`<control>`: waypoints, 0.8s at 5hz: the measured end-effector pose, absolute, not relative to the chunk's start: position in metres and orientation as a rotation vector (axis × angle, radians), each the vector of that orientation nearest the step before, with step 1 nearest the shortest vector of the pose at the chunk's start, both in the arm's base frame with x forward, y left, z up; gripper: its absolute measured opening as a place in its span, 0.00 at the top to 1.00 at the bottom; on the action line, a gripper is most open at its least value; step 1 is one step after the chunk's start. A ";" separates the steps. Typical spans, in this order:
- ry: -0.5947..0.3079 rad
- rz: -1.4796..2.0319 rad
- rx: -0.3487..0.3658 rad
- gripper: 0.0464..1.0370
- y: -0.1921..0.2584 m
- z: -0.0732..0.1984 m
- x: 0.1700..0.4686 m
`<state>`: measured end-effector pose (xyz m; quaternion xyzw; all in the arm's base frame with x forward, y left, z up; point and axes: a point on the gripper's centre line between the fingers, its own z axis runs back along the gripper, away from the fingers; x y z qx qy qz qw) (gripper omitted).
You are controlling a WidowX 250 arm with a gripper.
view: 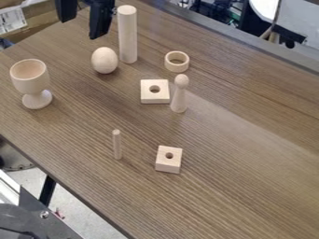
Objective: Put the ball on the circle
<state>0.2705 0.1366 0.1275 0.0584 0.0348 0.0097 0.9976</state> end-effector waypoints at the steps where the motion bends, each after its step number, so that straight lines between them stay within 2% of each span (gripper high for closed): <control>1: 0.102 0.017 0.104 0.04 0.136 0.118 0.268; 4: -0.072 -0.116 0.142 0.04 0.152 0.103 0.306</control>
